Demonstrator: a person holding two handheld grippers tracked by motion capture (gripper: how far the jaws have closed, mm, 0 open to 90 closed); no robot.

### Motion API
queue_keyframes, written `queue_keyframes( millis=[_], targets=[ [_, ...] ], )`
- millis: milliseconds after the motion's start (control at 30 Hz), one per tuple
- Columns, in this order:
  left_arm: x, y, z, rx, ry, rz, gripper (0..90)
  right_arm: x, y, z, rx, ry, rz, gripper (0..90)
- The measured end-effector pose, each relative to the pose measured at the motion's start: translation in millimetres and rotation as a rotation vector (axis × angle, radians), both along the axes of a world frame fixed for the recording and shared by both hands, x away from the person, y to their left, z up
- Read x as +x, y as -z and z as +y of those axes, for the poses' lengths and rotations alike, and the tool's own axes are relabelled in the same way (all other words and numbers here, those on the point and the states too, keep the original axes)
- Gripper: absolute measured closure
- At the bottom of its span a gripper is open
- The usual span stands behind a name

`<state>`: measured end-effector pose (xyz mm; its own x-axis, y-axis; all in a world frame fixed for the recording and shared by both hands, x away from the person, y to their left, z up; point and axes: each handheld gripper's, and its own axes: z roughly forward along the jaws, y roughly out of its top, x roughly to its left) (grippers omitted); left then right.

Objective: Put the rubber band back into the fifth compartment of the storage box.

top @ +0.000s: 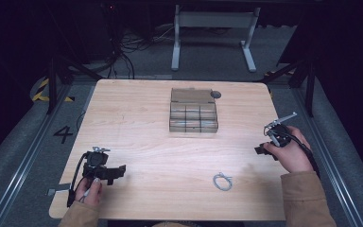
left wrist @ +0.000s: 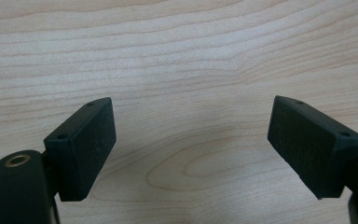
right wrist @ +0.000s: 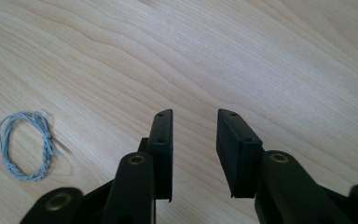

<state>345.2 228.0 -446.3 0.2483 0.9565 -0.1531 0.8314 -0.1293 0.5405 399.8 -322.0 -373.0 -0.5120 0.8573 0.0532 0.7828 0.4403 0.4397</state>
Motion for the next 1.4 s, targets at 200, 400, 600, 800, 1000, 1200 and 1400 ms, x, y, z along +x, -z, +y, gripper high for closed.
queue_keyframes(
  millis=[200, 400, 600, 800, 1000, 1200, 1400],
  targets=[
    [1.0, -0.5, -0.1, 0.002, -0.001, 0.0, 16.0, -5.7, -6.1, 0.1, 0.01, -0.011, -0.059, 61.0],
    [1.2, -0.4, -1.0, 0.003, 0.002, 0.0, 16.0, -8.1, -6.5, 2.1, 0.008, -0.032, -0.064, 56.8],
    [2.0, -0.3, -1.5, -0.001, 0.001, 0.0, 16.0, -13.5, -10.8, 8.4, 0.012, -0.052, -0.075, 55.3],
    [2.6, -0.7, -3.4, 0.002, 0.006, -0.001, 16.0, -22.1, -17.1, 20.6, 0.013, -0.092, -0.081, 54.0],
    [3.6, -1.0, -4.5, 0.001, 0.012, 0.004, 16.0, -31.4, -25.0, 30.8, 0.021, -0.15, -0.083, 53.5],
    [4.2, -0.9, -5.2, 0.001, 0.016, 0.001, 16.0, -38.3, -28.6, 42.0, 0.023, -0.209, -0.078, 53.1],
    [4.3, -0.7, -5.8, 0.0, 0.015, -0.001, 16.0, -41.8, -29.1, 50.9, 0.021, -0.251, -0.073, 52.3]
  ],
)
